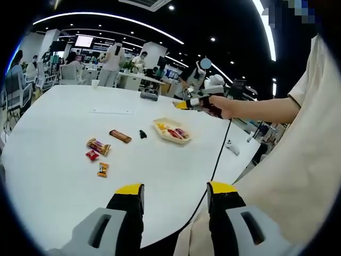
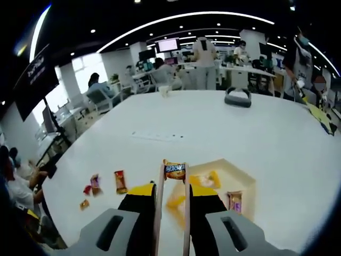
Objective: Place the target food into the container with the food tongs after gripping and lifting it, then release it inside without dropping or visibly crushing the food.
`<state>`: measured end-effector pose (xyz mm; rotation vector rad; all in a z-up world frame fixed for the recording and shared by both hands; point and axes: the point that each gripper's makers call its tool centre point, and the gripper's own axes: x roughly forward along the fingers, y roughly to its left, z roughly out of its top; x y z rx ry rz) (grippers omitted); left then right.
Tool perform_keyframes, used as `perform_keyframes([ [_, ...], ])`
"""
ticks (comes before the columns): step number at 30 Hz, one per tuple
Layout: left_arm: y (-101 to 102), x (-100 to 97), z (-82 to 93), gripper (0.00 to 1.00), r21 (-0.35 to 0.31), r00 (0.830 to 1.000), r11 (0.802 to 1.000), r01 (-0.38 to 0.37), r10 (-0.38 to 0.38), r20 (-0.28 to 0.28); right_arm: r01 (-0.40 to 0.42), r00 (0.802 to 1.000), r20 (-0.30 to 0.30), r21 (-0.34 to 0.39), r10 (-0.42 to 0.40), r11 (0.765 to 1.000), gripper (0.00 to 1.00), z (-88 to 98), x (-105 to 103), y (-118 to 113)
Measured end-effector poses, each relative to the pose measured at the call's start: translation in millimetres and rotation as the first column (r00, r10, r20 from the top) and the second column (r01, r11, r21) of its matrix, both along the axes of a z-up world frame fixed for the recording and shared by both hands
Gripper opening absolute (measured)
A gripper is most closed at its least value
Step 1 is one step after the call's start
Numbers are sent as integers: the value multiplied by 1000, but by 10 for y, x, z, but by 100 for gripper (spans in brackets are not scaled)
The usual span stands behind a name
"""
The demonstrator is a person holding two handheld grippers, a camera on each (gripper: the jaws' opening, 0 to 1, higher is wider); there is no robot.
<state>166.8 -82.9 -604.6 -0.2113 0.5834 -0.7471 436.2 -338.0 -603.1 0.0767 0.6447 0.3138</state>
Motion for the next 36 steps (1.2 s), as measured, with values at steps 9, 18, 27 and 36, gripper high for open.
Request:
perform_keyframes([
  [9, 1, -17, -13, 46, -1, 1000, 1000, -5, 5, -2, 12, 1000, -1, 1, -12, 1000, 23, 1, -5, -61],
  [18, -13, -32, -16, 46, -2, 1000, 1000, -5, 5, -3, 19, 1000, -5, -1, -19, 1000, 23, -5, -19, -129],
  [27, -16, -50, -14, 46, -3, 1000, 1000, -7, 7, -2, 29, 1000, -7, -3, -29, 1000, 23, -10, -54, -205],
  [36, -37, -75, -14, 46, -1, 1000, 1000, -3, 3, -2, 34, 999, -8, 0, -34, 999, 23, -10, -89, -235],
])
